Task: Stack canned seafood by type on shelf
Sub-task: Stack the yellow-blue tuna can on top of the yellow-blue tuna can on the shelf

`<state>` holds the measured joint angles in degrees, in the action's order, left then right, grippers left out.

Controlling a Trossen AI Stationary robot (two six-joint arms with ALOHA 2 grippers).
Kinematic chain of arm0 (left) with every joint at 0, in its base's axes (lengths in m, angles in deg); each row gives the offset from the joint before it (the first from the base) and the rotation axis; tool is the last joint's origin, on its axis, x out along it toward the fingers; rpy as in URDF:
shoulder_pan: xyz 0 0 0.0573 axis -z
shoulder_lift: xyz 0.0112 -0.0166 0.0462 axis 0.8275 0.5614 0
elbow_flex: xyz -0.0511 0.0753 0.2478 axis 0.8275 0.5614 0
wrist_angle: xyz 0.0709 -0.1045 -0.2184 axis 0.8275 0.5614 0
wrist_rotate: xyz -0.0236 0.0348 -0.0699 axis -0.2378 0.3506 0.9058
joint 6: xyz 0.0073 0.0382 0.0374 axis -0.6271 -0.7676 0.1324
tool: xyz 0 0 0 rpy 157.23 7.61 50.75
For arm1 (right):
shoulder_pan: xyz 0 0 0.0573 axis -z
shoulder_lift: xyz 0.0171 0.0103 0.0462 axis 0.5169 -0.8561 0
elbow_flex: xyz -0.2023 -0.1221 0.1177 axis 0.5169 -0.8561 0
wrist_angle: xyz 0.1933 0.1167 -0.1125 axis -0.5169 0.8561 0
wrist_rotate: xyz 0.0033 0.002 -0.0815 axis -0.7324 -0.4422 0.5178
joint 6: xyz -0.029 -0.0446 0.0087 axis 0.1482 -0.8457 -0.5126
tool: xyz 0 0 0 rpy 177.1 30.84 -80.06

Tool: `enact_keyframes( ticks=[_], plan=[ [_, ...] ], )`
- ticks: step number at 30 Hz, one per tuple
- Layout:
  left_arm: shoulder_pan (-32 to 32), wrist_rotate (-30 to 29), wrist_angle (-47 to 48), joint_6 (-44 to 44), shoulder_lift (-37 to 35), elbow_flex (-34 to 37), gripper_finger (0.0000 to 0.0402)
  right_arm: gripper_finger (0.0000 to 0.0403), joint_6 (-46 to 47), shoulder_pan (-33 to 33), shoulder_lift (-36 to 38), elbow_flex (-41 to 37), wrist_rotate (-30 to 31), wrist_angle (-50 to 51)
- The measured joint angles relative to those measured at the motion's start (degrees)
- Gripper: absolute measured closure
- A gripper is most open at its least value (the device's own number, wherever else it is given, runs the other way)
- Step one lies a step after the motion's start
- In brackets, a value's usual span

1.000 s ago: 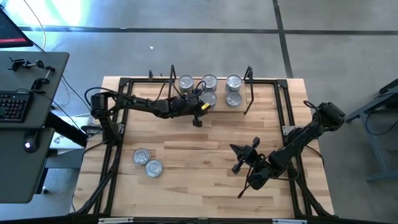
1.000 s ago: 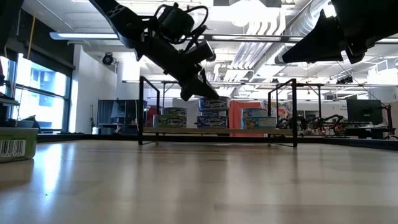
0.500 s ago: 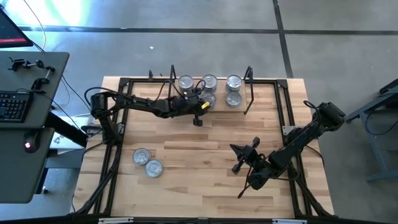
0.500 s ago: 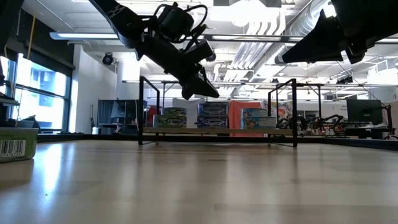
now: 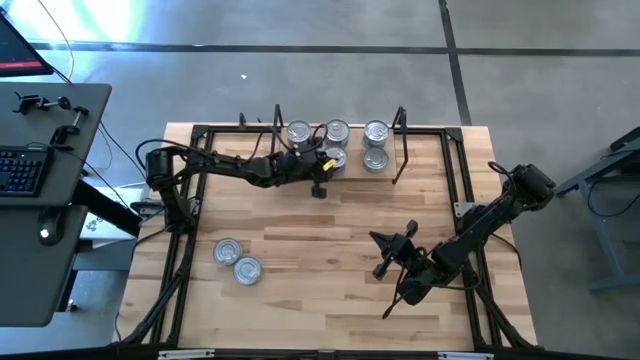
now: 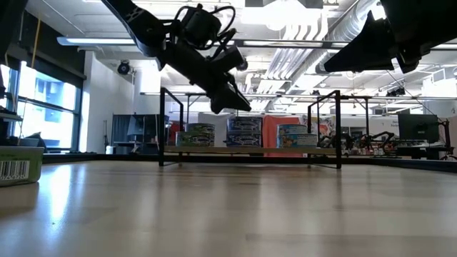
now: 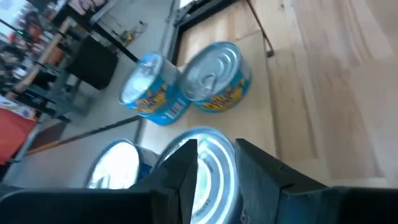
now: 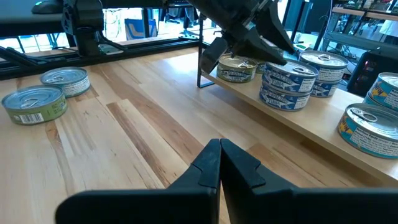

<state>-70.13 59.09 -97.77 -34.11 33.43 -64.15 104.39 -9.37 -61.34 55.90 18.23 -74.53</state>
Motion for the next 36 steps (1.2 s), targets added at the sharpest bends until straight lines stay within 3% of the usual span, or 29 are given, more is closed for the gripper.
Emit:
enact_keyframes(
  ticks=[8,12,16,20,29,36],
  plan=[
    [4.37,-6.56,-0.92,-2.61,0.0,0.0,0.03,0.0402,0.0,-0.01,0.0,0.01,0.0,0.0],
    [9.7,-13.26,3.53,-3.39,-1.58,0.05,0.03,0.0402,0.26,-0.01,0.0,0.0,0.0,0.0],
    [15.49,-16.41,11.81,-0.62,-5.48,0.07,0.03,0.0402,0.44,0.0,0.0,0.0,-0.02,-0.06],
    [20.29,-16.42,20.31,8.05,-10.39,1.14,0.03,0.0402,0.46,-0.02,0.0,0.0,-0.02,-0.33],
    [31.03,-16.52,21.52,24.09,-24.09,19.13,0.03,0.0402,0.27,0.11,0.02,0.02,0.02,-1.02],
    [45.1,-9.84,39.32,52.8,-35.16,23.24,0.03,0.0402,-0.99,1.31,0.02,0.02,1.29,-1.25]
  ],
)
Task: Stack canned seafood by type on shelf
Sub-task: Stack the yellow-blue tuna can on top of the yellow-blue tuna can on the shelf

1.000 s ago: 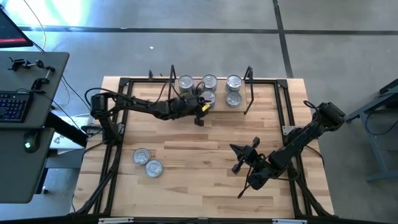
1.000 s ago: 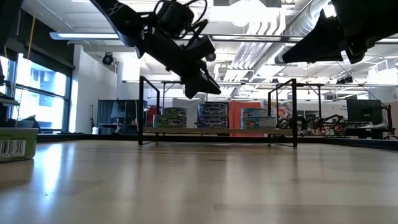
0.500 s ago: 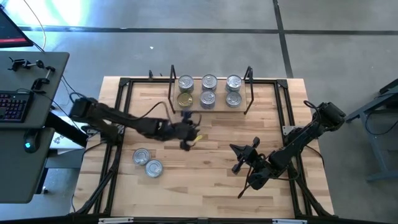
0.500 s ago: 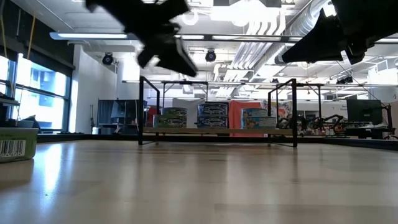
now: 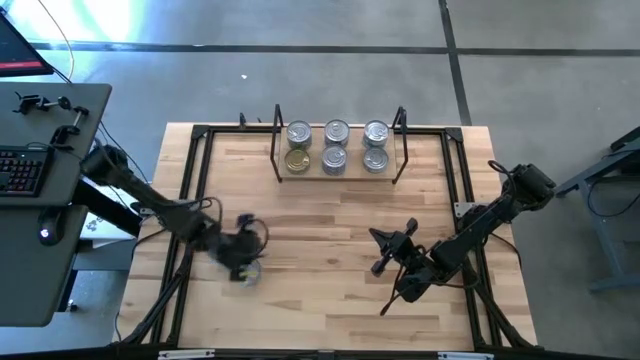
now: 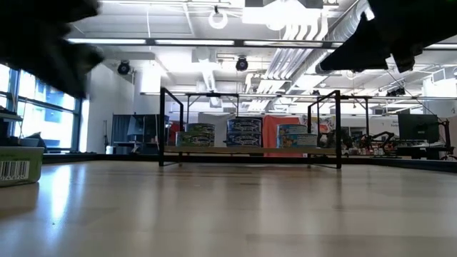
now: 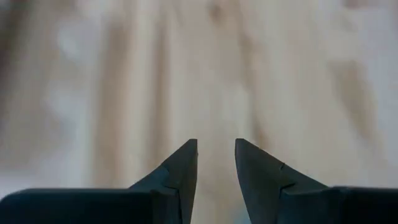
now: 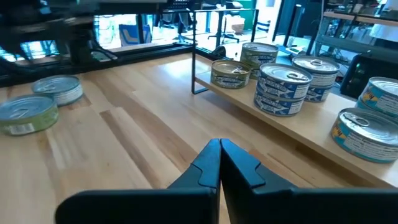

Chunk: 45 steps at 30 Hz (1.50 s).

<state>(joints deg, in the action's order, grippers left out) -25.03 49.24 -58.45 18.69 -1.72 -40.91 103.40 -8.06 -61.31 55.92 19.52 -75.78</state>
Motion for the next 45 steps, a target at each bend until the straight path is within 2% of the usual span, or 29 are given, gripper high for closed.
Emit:
enact_keyframes(
  ticks=[4,6,9,12,14,16,19,21,23,26,28,32,37,39,41,45],
  plan=[
    [7.71,7.16,10.69,21.12,-2.62,0.06,0.03,0.0402,-0.04,1.31,0.0,0.0,-0.06,0.0],
    [11.11,9.75,11.92,28.63,-2.36,0.92,0.0301,0.0402,-0.04,1.74,0.0,-0.01,-0.26,0.12],
    [14.73,13.23,8.86,35.6,-0.35,3.44,0.0311,0.0402,-0.18,2.21,0.0,0.0,-0.35,0.14],
    [16.09,13.04,2.78,37.59,2.42,6.13,0.0328,0.0402,-0.28,2.57,0.0,0.0,-0.42,0.14],
    [15.53,10.5,-1.8,36.27,4.71,7.23,0.0341,0.0402,-0.7,2.8,-0.01,0.0,-0.46,0.13],
    [13.8,4.67,-7.17,32.29,7.04,7.94,0.0353,0.0402,-0.72,2.85,0.0,0.0,-0.47,0.14],
    [9.57,-5.57,-18.4,18.39,10.09,8.52,0.0367,0.0402,-0.72,2.91,0.0,0.0,-0.46,0.09],
    [6.9,-7.29,-27.57,7.24,10.72,7.64,0.0374,0.0402,-0.7,2.93,0.0,0.0,-0.48,0.03],
    [5.03,-6.09,-30.87,-0.83,10.55,6.08,0.0378,0.0402,-0.09,2.93,0.0,0.0,-0.48,-0.03],
    [3.78,-4.68,-23.4,-4.46,9.95,3.73,0.038,0.0402,0.2,2.93,0.0,0.0,-0.51,-0.16],
    [3.88,-4.53,-14.22,-0.68,8.47,1.15,0.0381,0.0402,0.24,2.93,-0.02,0.0,-0.51,-0.41],
    [6.21,-1.8,12.28,18.35,6.91,-2.51,0.0381,0.0402,0.35,3.19,-0.02,0.0,-0.49,-0.45],
    [11.41,7.15,34.04,45.07,6.07,-3.4,0.0381,0.0402,0.38,4.13,-0.02,-0.01,-0.49,-0.56],
    [13.16,8.8,36.22,51.39,6.02,-2.29,0.0381,0.0402,0.38,4.64,-0.02,-0.01,-0.49,-0.64],
    [14.25,9.32,35.38,54.11,6.01,-0.29,0.0381,0.0402,0.38,5.05,-0.02,-0.01,-0.5,-0.69],
    [14.46,6.61,28.72,52.79,5.63,3.08,0.0381,0.0402,0.4,5.46,-0.02,0.0,-0.93,-0.84]
  ],
)
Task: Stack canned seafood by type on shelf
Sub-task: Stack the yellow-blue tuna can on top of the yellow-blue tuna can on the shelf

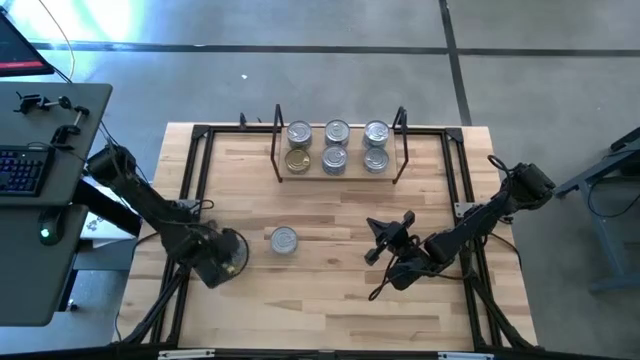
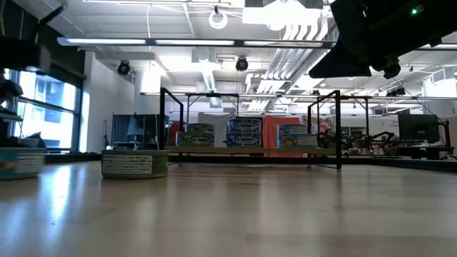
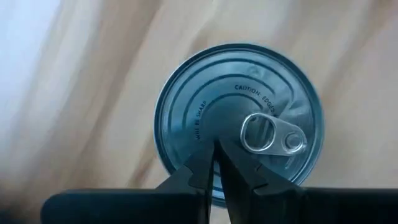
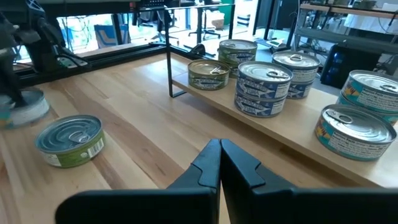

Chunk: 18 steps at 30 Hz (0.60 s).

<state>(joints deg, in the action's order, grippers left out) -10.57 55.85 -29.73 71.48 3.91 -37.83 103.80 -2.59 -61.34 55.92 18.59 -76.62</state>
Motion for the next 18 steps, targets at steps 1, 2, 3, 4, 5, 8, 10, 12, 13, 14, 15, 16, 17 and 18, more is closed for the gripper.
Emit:
enact_keyframes(
  ticks=[1,2,3,4,5,8,10,12,13,14,15,16,17,18],
  plan=[
    [-0.2,-1.99,-3.89,-0.76,0.05,0.45,0.0381,0.0402,0.0,0.0,0.0,0.0,-0.2,-0.19],
    [-0.51,-3.6,-6.72,-1.98,0.13,0.75,0.0381,0.0402,0.0,0.02,0.0,-0.02,-0.34,-0.33],
    [-0.91,-5.33,-9.1,-3.96,0.22,1.07,0.0381,0.0402,0.0,0.0,0.0,0.0,-0.37,-0.34],
    [-1.5,-7.38,-11.42,-6.32,0.26,1.24,0.0381,0.0402,0.0,0.0,0.0,-0.01,-0.4,-0.36],
    [-2.26,-9.25,-13.65,-8.98,0.26,1.46,0.0381,0.0402,0.0,0.0,0.0,0.0,-0.4,-0.5],
    [-5.81,-12.44,-20.96,-17.56,1.22,1.59,0.0385,0.0402,0.0,0.0,0.0,-0.02,-0.4,-0.71],
    [-8.49,-12.12,-26.13,-24.26,2.19,1.57,0.0391,0.0402,0.0,0.0,0.0,0.0,-0.42,-0.79],
    [-11.36,-10.39,-31.79,-30.7,4.54,1.55,0.0398,0.0402,0.0,0.0,0.0,0.0,-0.45,-0.94],
    [-12.8,-9.58,-34.45,-33.96,5.64,1.54,0.04,0.0402,0.0,0.0,0.0,0.0,-0.57,-1.1],
    [-14.32,-8.54,-37.77,-37.22,6.98,1.48,0.04,0.0402,-0.02,0.0,0.0,0.0,-0.97,-1.14],
    [-15.65,-7.91,-41.44,-40.33,8.66,1.35,0.04,0.0402,-0.16,0.0,-0.02,-0.02,-1.18,-1.24],
    [-16.97,-7.37,-45.02,-43.28,10.34,1.31,0.04,0.0402,-0.39,0.0,-0.02,-0.02,-1.28,-1.49],
    [-18.32,-6.92,-48.67,-46.47,11.94,1.29,0.04,0.0402,-0.39,0.0,-0.02,0.0,-1.35,-1.75],
    [-19.49,-6.7,-52.78,-50.02,13.67,1.33,0.0401,0.0402,-0.41,0.0,-0.02,0.0,-1.46,-1.74]
  ],
)
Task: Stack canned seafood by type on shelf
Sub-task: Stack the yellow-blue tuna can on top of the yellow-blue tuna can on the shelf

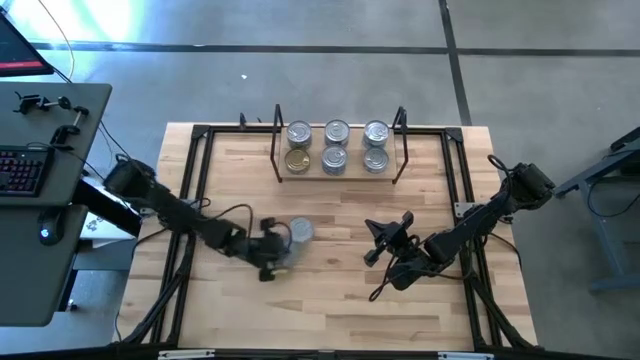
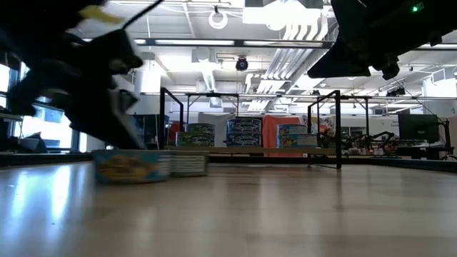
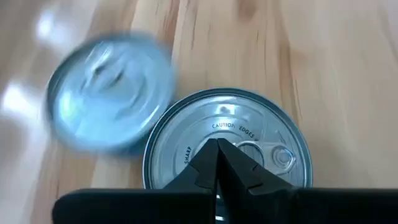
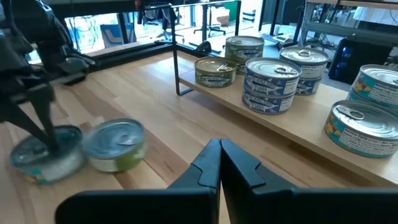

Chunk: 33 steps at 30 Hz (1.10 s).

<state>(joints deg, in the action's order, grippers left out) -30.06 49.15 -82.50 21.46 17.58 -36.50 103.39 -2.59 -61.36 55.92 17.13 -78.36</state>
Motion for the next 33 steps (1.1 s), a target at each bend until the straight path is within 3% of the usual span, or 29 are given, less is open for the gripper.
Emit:
enact_keyframes(
  ticks=[4,8,12,15,18,21,26,30,33],
  plan=[
    [-5.43,4.47,-17.95,-15.26,6.39,-0.1,0.0401,0.0402,-0.01,0.0,0.0,0.0,-0.3,-0.12],
    [-11.27,14.64,-29.73,-28.61,11.47,-3.17,0.0401,0.0402,-0.01,0.0,0.0,0.0,-0.35,-0.38],
    [-16.04,24.4,-30.96,-38.86,17.24,-8.94,0.0401,0.0402,-0.01,0.0,0.0,0.0,-0.56,-0.49],
    [-17.32,27.46,-25.96,-42.5,19.02,-14.23,0.0401,0.0402,0.22,0.0,0.0,0.0,-0.86,-0.58],
    [-15.8,25.03,-12.48,-44.66,17.52,-18.62,0.0401,0.0402,0.41,0.0,0.0,0.0,-1.98,-0.6],
    [-12.79,16.88,-0.01,-43.42,14.29,-20.91,0.0401,0.0402,0.39,0.0,0.0,0.0,-2.08,-0.6],
    [-8.09,8.59,14.17,-36.89,9.13,-19.89,0.0401,0.0402,0.14,0.0,0.0,0.0,-2.36,-0.78],
    [-7.36,8.11,14.3,-32.07,8.11,-17.13,0.0401,0.0402,-0.01,0.03,0.0,0.0,-2.42,-0.74],
    [-8.33,7.87,6.11,-32.62,9.54,-14.41,0.0401,0.0402,-0.03,0.11,0.0,0.0,-2.42,-0.73]
  ],
)
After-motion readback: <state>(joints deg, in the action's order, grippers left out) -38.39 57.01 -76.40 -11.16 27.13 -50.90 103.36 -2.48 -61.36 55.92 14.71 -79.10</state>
